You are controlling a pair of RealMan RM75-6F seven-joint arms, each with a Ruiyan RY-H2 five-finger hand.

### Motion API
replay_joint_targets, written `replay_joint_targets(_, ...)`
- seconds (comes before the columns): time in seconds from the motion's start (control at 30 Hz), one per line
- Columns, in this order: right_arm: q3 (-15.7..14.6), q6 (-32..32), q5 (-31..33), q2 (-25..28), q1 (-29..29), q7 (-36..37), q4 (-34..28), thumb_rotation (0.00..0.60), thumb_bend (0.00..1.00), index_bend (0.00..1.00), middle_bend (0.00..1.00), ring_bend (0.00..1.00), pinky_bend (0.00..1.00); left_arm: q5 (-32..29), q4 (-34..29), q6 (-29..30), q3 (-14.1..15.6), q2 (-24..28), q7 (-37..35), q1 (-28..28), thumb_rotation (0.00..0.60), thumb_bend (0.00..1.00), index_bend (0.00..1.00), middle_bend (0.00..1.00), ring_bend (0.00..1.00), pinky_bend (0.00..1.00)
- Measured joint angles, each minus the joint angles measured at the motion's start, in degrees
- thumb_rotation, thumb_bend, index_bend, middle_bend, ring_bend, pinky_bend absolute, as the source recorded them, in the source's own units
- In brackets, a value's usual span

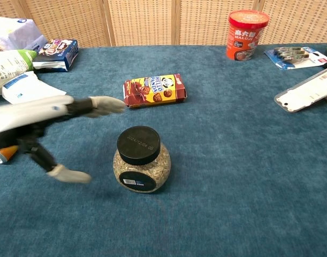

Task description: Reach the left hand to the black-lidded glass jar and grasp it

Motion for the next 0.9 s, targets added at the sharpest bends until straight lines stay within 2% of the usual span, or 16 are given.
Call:
replay_joint_targets(0.23,-0.3,0.5,-0.7,1.0,-0.8,2.6,-0.1,0.6,0.14,0.0,0.0,0.0,0.0,-1.6,4.7,-2.8,-0.9,-5.7,-2.0,-3.5,0.6,0.15,0.0,0.0,0.06,0.0)
replay_joint_targets(0.37,-0.6,0.5,-1.1,1.6,-1.1,4.4,-0.2,0.6,0.14,0.0,0.0,0.0,0.0,-2.5,8.1,-2.5,-1.2,-9.9,-1.9,-4.3,0.6,0.27,0.08,0.1,0.19,0.0)
replay_joint_targets(0.43,-0.8,0.4,-1.3,1.9,-1.3,5.2,-0.3,0.6,0.14,0.0,0.0,0.0,0.0,-2.7,9.8,-2.2,-1.3,-11.8,-1.9,-4.6,0.6,0.37,0.16,0.18,0.3,0.09)
replay_joint_targets(0.53,-0.9,0.4,-1.6,2.4,-1.5,5.9,-0.3,0.6,0.14,0.0,0.0,0.0,0.0,-2.7,11.4,-0.6,-1.6,-14.1,-2.4,-4.8,0.6,0.51,0.31,0.34,0.51,0.31)
replay_joint_targets(0.63,-0.9,0.4,-1.9,2.6,-1.6,6.7,-0.5,0.6,0.14,0.0,0.0,0.0,0.0,-2.6,12.2,1.9,-1.9,-15.4,-3.6,-4.6,0.6,0.55,0.37,0.41,0.61,0.42)
replay_joint_targets(0.8,-0.8,0.0,-2.0,2.9,-1.6,7.6,-0.4,0.6,0.14,0.0,0.0,0.0,0.0,-2.2,11.7,3.5,-1.9,-14.7,-5.6,-4.3,0.6,0.54,0.39,0.43,0.64,0.45)
replay_joint_targets(0.9,-0.8,-0.4,-2.0,2.6,-1.5,8.0,0.0,0.6,0.14,0.0,0.0,0.0,0.0,-1.2,9.8,6.6,-1.8,-12.7,-6.9,-3.5,0.6,0.53,0.39,0.43,0.63,0.44)
